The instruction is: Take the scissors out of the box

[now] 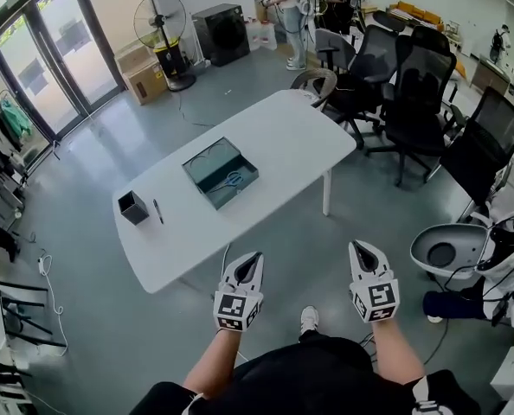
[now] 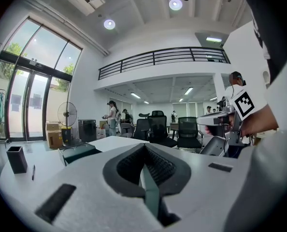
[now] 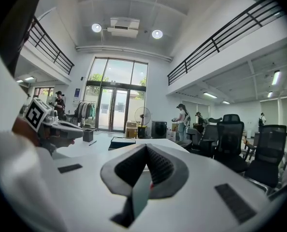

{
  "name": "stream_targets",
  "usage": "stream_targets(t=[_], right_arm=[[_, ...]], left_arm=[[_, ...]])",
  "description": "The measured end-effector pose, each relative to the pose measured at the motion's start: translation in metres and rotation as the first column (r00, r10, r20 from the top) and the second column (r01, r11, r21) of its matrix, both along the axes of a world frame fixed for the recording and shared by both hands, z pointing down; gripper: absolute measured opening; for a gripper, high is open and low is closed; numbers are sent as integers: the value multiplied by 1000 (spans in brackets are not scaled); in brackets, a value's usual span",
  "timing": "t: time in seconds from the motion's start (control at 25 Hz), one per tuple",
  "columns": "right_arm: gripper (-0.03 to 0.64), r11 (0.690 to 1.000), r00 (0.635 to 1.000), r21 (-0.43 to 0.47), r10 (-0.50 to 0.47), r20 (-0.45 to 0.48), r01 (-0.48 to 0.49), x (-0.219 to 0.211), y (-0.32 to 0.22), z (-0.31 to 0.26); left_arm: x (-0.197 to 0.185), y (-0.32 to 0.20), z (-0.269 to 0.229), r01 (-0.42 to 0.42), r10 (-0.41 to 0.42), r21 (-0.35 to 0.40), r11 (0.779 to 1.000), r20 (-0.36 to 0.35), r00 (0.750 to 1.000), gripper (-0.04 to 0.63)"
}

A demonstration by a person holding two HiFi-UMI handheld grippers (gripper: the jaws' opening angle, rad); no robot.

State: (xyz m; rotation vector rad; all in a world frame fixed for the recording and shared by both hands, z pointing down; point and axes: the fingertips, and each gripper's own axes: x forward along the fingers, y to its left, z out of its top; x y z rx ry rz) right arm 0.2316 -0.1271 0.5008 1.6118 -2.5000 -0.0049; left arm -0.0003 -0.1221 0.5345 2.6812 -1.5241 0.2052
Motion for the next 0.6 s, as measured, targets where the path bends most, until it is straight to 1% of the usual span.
stream_targets(t=[0.32,0.44,0.6], right_arm=[[6,995,996,-33,-90,-10,89,22,-70,7],[6,990,992,-59,-129,-4,129,18,-91,15],[6,974,976,-80,-214,-46,210,4,-112,24]], left_arm=[[23,-57,0,53,-52,-16,998,19,998,9],[20,-74,3,79,-78,-21,997,37,996,9],[10,-87,6,134,-132,-31,991,47,990,9]])
